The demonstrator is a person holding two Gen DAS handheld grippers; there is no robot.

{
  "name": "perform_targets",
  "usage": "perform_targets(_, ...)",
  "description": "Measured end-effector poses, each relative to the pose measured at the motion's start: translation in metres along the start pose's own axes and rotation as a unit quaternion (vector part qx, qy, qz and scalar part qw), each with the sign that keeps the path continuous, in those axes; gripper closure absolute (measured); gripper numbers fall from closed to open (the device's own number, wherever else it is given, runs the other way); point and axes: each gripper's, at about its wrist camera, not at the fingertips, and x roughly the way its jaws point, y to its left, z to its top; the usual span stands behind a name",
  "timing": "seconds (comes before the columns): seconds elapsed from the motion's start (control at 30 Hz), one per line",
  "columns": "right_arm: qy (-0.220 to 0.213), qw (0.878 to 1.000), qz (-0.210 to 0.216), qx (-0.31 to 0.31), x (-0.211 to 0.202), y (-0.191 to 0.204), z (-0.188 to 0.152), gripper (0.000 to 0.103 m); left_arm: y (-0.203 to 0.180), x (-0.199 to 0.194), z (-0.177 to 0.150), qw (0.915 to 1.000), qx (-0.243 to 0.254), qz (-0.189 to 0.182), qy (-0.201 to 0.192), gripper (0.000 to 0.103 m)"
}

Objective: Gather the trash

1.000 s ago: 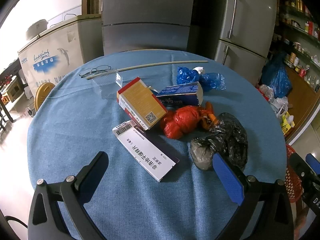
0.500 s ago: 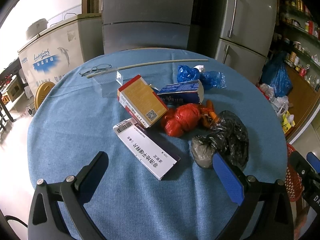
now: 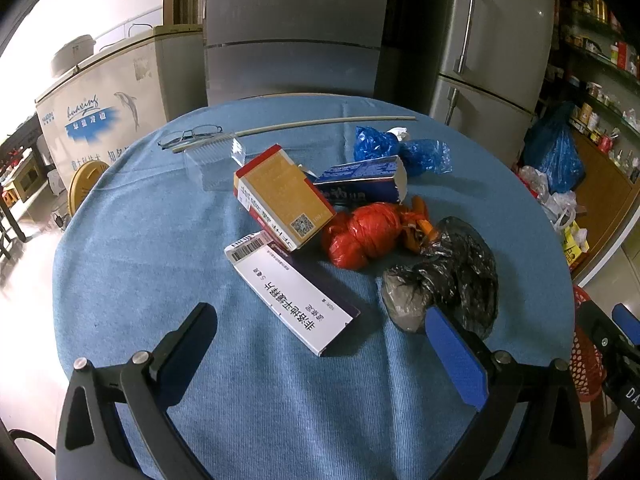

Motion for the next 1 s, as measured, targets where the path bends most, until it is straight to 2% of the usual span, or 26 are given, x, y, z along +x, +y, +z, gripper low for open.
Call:
perform_targets(0.43,0.015,1.000,0.005,0.004,0.006,-0.002,-0.002,0.000,0.009,0.003,-0.006,0.9999,-0.007,0.006,0.007,0.000)
perform_targets(0.6,0.040,0.998,0.054,0.010,0.015,0.001,-0.001,0.000,0.021,0.005,-0.011,0.9996,-0.017,0.017,0.012,0.000)
perform_targets(0.8,0.087,0.986,0.141,0.011,0.046,0.029,0.013,0.000,0.036,0.010,-0.015,0.9989,-0.034,0.027,0.017,0.000)
perform_targets(1.0,0.131,0.976,0.165,0.057,0.091,0.050,0.025,0.000,0.052,0.013,-0.018,0.9979,-0.049,0.039,0.020,0.000)
